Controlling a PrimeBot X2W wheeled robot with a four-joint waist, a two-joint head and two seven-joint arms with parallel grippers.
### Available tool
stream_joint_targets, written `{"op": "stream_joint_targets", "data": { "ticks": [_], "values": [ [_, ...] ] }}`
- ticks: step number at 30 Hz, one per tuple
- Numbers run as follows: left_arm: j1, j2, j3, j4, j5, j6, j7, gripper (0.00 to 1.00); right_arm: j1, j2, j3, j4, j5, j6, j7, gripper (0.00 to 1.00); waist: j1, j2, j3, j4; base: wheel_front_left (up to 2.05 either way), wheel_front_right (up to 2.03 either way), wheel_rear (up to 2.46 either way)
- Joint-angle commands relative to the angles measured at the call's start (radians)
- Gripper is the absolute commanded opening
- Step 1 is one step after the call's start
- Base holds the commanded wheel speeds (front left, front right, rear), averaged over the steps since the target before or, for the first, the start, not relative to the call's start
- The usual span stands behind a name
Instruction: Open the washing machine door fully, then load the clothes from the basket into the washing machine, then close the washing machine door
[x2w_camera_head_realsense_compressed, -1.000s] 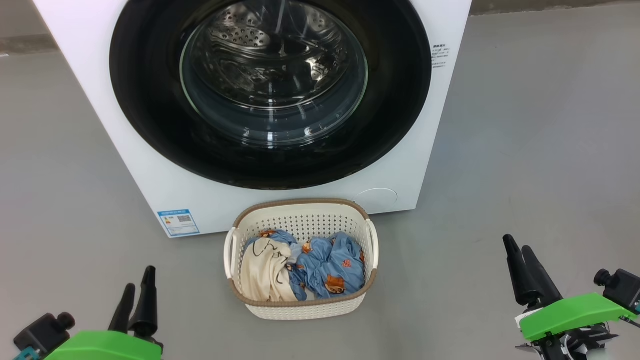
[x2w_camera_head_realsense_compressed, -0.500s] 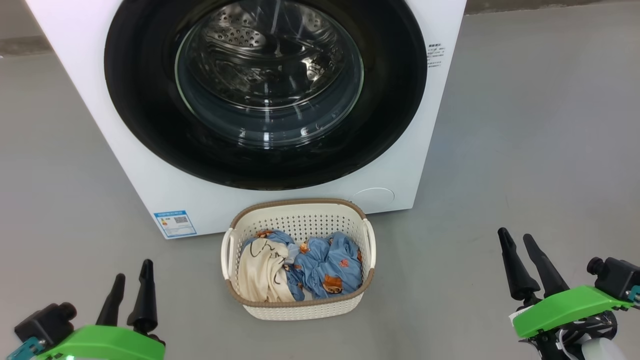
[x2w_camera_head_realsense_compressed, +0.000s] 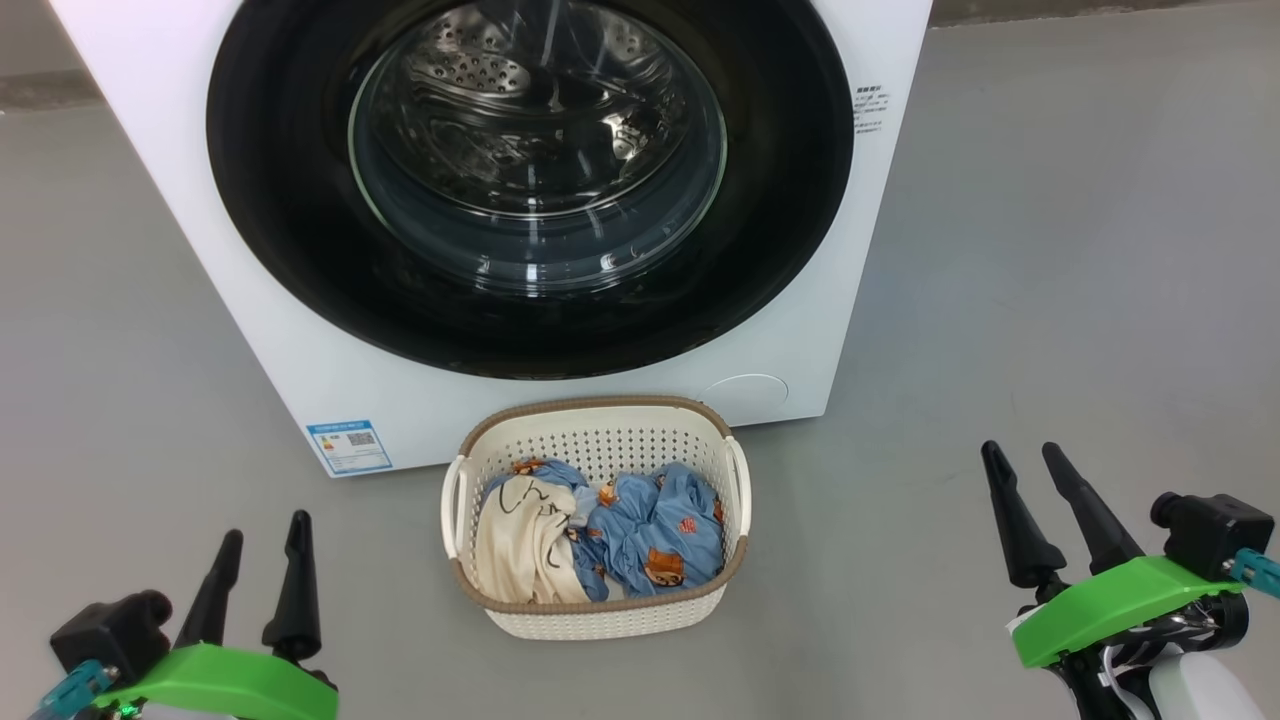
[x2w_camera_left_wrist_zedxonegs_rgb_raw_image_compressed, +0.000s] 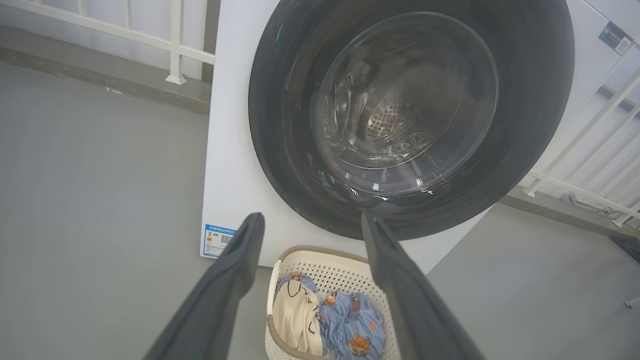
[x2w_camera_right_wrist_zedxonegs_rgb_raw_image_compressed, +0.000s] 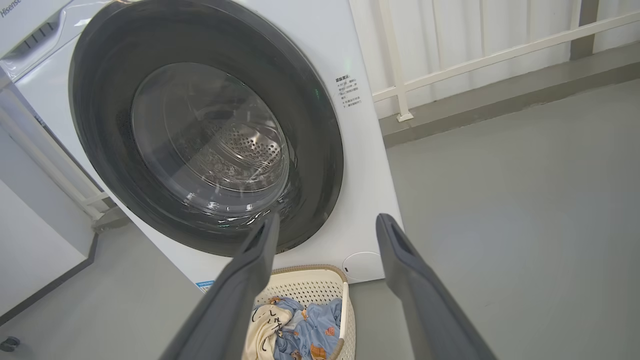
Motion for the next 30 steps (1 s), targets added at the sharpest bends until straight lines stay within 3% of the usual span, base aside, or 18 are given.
{"op": "stream_joint_targets", "data": {
  "ticks": [1,30],
  "values": [
    [-0.053,0.03,0.022,-0.024,0.038,-0.002,-0.016,1.0,-0.044,-0.02,0.022,-0.019,-0.042,0.001,-0.015,1.0,-0.0001,-0.0001,0.0,-0.001,0.0,0.0,0.0],
    [-0.064,0.039,0.062,0.029,0.393,-0.001,-0.104,1.0,-0.088,-0.079,0.089,0.038,-0.36,0.002,-0.102,1.0,-0.0001,-0.0001,-0.012,-0.001,0.0,0.0,0.0]
  ]
}}
